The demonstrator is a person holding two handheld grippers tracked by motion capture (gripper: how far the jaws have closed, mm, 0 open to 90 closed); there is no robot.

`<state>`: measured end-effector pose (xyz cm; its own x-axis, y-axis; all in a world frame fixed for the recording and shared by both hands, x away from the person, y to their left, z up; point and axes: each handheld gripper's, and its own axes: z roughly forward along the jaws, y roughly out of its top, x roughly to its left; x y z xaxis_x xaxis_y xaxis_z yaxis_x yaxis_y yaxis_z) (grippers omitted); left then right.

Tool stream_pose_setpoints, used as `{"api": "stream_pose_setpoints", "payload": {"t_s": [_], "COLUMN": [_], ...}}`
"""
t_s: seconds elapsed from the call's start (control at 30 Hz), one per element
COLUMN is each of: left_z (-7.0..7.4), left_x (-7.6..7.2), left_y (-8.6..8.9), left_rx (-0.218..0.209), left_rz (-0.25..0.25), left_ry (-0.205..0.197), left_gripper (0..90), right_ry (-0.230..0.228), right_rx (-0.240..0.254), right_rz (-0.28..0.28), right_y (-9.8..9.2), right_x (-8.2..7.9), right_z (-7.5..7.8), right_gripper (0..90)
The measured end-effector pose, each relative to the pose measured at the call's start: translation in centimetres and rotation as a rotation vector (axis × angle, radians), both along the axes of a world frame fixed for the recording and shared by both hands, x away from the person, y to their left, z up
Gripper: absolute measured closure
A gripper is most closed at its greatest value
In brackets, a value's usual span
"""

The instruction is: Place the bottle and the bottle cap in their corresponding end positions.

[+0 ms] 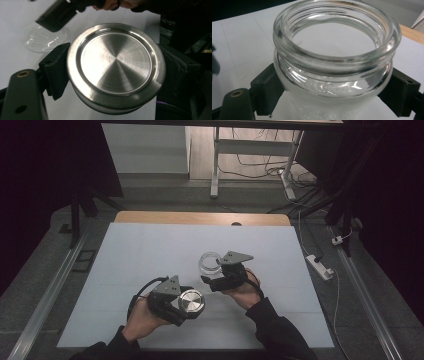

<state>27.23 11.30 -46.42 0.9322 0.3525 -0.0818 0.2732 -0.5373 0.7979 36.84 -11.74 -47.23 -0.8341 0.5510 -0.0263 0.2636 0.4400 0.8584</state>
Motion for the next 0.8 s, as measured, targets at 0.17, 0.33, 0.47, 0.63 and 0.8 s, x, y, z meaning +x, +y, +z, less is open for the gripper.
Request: {"api": "stream_pose_setpoints", "payload": {"t_s": [0.17,0.33,0.47,0.63,0.8], "left_z": [-0.9,-1.7,-2.3,-3.2,-4.1], "left_x": [-0.1,0.0,0.2,0.6,1.1], "left_y": [-0.5,-0.9,-1.2,-1.3,-1.5], "left_rx": [-0.002,0.008,0.011,0.028,0.034], "left_rz": [-0.003,0.001,0.015,0.036,0.053], "left_ry": [-0.005,-0.010,-0.009,-0.021,-0.011], "left_gripper": [18.7,18.7,18.7,18.7,18.7], "right_ry": [0.000,0.000,-0.001,-0.002,-0.002], "right_rx": [-0.002,-0.004,-0.004,-0.007,-0.006], "right_rz": [-0.010,-0.023,-0.034,-0.043,-0.052], "right_y": [0.2,0.3,0.4,0.5,0.7], "right_x": [0.6,1.3,1.9,2.7,3.3], "right_z": [-0.1,-0.3,-0.5,-0.7,-0.9], "right_gripper": [14.8,14.8,14.8,14.8,14.8]}}
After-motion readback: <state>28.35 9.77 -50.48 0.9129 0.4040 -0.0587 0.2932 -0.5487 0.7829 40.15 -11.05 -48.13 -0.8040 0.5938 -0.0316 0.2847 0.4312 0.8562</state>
